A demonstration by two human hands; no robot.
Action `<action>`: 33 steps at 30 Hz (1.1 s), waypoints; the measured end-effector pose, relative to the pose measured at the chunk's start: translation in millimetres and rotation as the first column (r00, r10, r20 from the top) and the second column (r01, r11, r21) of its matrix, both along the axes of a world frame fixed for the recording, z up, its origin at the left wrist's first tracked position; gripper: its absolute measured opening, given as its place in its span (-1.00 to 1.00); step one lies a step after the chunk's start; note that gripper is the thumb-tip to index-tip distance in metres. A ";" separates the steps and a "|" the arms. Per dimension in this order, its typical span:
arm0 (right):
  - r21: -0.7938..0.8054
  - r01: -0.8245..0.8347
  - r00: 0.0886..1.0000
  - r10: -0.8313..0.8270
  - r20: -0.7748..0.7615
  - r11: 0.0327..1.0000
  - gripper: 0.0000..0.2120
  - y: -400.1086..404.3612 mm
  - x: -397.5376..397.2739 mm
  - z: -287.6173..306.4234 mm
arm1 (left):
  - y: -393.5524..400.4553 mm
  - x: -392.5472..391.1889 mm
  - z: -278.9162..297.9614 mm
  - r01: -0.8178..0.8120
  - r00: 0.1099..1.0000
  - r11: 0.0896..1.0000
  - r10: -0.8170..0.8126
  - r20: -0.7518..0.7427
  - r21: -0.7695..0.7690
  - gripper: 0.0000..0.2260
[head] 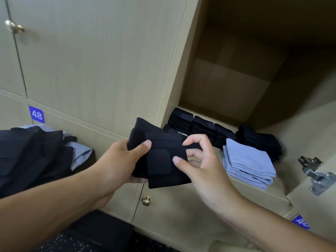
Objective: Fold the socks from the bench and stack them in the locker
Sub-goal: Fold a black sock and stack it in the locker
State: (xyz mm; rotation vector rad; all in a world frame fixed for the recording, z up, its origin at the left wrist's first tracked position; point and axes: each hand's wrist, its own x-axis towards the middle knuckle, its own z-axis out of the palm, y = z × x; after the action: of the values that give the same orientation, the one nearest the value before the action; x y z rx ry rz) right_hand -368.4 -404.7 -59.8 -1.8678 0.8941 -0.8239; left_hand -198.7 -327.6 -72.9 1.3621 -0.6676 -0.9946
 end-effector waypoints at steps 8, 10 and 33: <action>-0.090 0.094 0.995 -0.091 0.029 0.992 -0.70 -31.3 -12.5 12.9 | -0.6 22.6 -8.4 0.005 0.982 1.000 -0.007 0.189 0.011 -0.82; -0.044 0.156 0.985 -0.151 0.085 0.987 -0.74 -49.8 -12.6 18.3 | -0.3 22.0 -6.7 0.008 0.977 1.000 -0.008 0.215 0.002 -0.85; 0.247 0.343 0.893 -0.396 0.215 0.906 -0.62 -209.3 61.6 27.5 | 6.2 24.9 -17.1 0.026 0.929 1.000 -0.030 0.370 0.015 -0.84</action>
State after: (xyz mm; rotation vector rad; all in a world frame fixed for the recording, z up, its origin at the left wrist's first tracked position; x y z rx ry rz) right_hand -306.8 -614.0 -32.3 -1.3882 1.1380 -1.1363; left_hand -173.9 -321.4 -90.1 1.5705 -0.9665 -0.7671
